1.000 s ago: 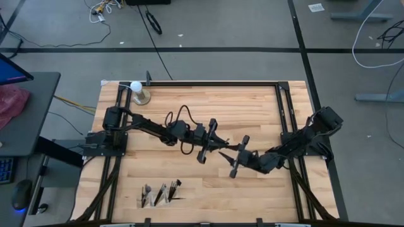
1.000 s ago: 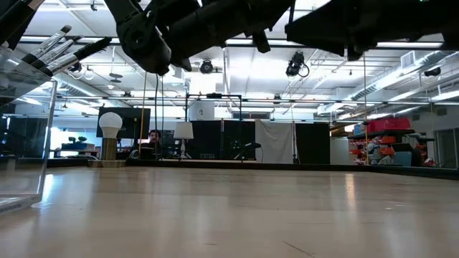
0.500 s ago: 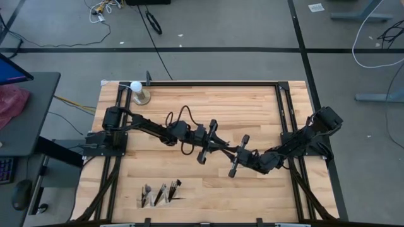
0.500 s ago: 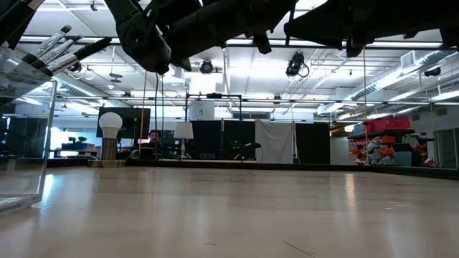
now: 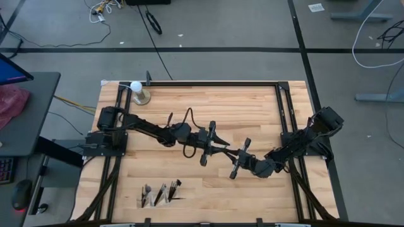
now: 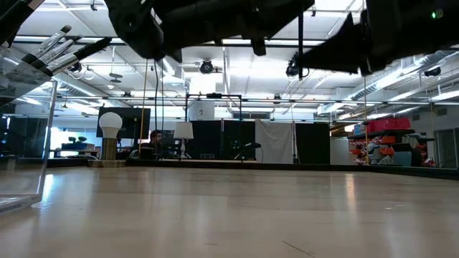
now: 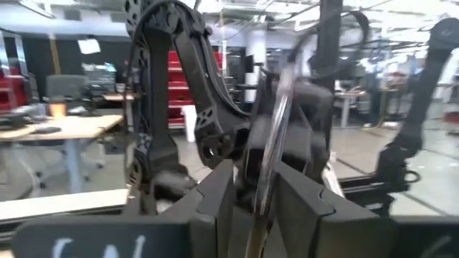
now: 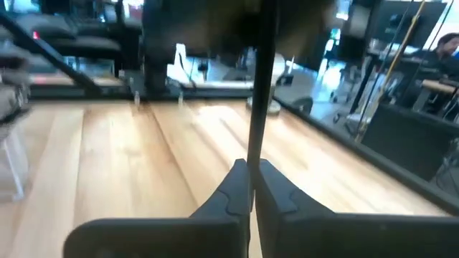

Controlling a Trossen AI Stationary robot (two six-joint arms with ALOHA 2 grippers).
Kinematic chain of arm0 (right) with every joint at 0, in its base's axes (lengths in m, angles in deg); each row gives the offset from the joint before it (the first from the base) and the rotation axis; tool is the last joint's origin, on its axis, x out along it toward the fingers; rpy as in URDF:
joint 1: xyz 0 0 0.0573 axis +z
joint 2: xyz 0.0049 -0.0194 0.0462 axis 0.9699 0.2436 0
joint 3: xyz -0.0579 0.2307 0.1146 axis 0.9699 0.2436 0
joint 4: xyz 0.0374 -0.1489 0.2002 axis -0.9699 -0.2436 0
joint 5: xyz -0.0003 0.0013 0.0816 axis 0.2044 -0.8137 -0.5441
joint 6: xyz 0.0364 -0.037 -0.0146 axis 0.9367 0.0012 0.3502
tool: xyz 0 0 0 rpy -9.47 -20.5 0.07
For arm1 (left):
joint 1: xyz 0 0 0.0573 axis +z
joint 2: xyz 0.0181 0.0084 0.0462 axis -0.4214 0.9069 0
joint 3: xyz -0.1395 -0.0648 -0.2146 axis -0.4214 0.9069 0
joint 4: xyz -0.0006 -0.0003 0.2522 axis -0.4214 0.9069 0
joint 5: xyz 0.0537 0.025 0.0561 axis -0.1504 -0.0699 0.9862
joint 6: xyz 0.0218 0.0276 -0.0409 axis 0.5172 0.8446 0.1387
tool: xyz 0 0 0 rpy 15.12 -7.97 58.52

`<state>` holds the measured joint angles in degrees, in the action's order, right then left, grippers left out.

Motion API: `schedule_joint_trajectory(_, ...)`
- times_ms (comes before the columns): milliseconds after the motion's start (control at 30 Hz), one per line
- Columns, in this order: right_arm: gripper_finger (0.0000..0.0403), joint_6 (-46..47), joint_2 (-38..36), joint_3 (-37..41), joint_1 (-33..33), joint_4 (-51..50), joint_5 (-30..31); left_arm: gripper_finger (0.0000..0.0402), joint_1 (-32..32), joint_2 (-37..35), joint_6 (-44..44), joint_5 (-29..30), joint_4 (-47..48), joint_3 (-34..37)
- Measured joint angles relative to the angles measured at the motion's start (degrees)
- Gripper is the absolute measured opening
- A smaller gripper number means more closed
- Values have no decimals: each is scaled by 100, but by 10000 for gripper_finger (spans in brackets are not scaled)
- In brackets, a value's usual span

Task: Put items in baskets/containers
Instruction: Put the black eyeshadow brush into the transparent organizer

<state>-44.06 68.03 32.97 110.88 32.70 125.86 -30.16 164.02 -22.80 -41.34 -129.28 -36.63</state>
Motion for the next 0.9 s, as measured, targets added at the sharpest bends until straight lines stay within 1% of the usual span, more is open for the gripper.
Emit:
schedule_joint_trajectory(67,1,247,0,2,0,-283,-5,87,-80,-146,203,271,272,0)
schedule_joint_trajectory(167,1,497,0,2,0,-514,-4,71,-192,-420,557,767,986,-2)
schedule_joint_trajectory(267,1,568,0,2,-3,-543,7,52,-308,-627,800,1180,1474,-2)
schedule_joint_trajectory(433,0,560,-1,2,-11,-563,7,15,-457,-729,1081,1496,1587,-2)
schedule_joint_trajectory(500,6,579,-2,-2,-13,-588,3,13,-486,-733,1094,1577,1613,-2)
schedule_joint_trajectory(600,31,598,-2,-2,-17,-619,-73,13,-569,-786,1106,1700,1722,-3)
schedule_joint_trajectory(700,72,547,-61,7,18,-752,-247,13,-722,-899,1138,2022,2133,-130)
schedule_joint_trajectory(767,101,328,-220,7,104,-920,-319,13,-855,-1011,1139,2236,2504,-315)
schedule_joint_trajectory(833,130,44,-353,4,243,-1028,-232,13,-1007,-1101,1131,2397,2982,-617)
schedule_joint_trajectory(900,155,-252,-501,7,394,-1064,15,13,-1200,-1165,1110,2583,3514,-951)
